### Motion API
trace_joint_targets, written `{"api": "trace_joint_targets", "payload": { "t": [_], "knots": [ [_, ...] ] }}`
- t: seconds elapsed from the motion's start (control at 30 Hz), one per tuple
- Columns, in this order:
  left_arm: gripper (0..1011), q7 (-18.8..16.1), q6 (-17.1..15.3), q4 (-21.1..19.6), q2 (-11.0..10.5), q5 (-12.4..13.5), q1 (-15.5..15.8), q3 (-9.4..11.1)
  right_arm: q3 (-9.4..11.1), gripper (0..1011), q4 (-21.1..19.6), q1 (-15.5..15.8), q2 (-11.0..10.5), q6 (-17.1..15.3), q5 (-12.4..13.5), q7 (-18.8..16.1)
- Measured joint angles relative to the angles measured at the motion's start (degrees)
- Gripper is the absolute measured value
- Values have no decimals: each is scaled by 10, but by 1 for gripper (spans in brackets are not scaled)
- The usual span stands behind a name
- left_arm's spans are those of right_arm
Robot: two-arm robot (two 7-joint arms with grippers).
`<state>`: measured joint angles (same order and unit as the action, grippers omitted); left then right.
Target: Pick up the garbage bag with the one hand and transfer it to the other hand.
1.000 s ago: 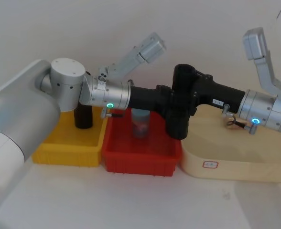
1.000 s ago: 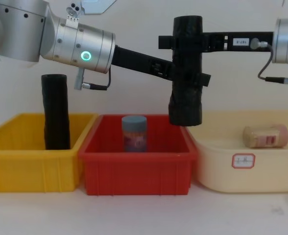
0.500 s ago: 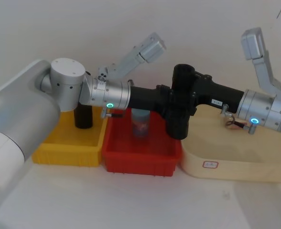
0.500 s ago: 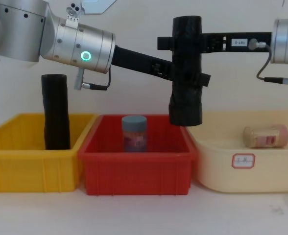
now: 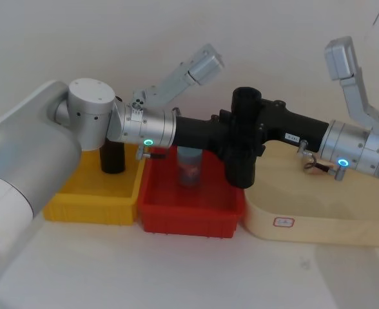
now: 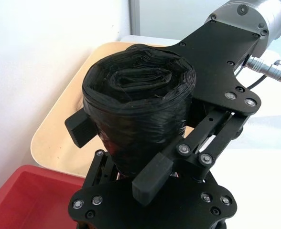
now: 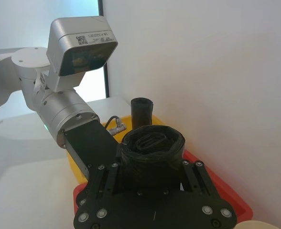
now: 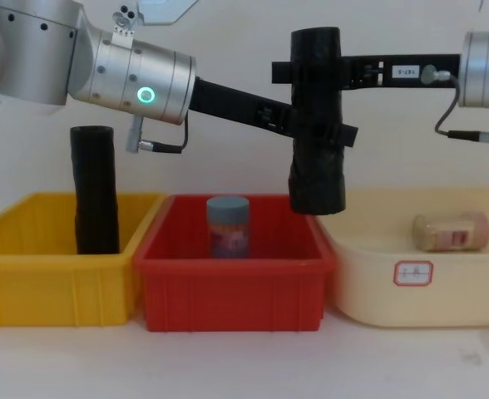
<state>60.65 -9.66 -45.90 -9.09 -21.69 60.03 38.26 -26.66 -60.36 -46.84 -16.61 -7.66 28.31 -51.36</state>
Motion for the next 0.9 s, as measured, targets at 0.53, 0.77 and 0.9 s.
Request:
{"api": "trace_joint_targets", "payload": {
  "t": [0.53,0.77,0.9],
  "knots": [
    [466,0,0,0,0,0,0,0,-1,514,0,0,0,0,0,0],
    [466,0,0,0,0,0,0,0,-1,514,0,0,0,0,0,0],
    [466,0,0,0,0,0,0,0,-1,516,0,0,0,0,0,0]
  ]
}}
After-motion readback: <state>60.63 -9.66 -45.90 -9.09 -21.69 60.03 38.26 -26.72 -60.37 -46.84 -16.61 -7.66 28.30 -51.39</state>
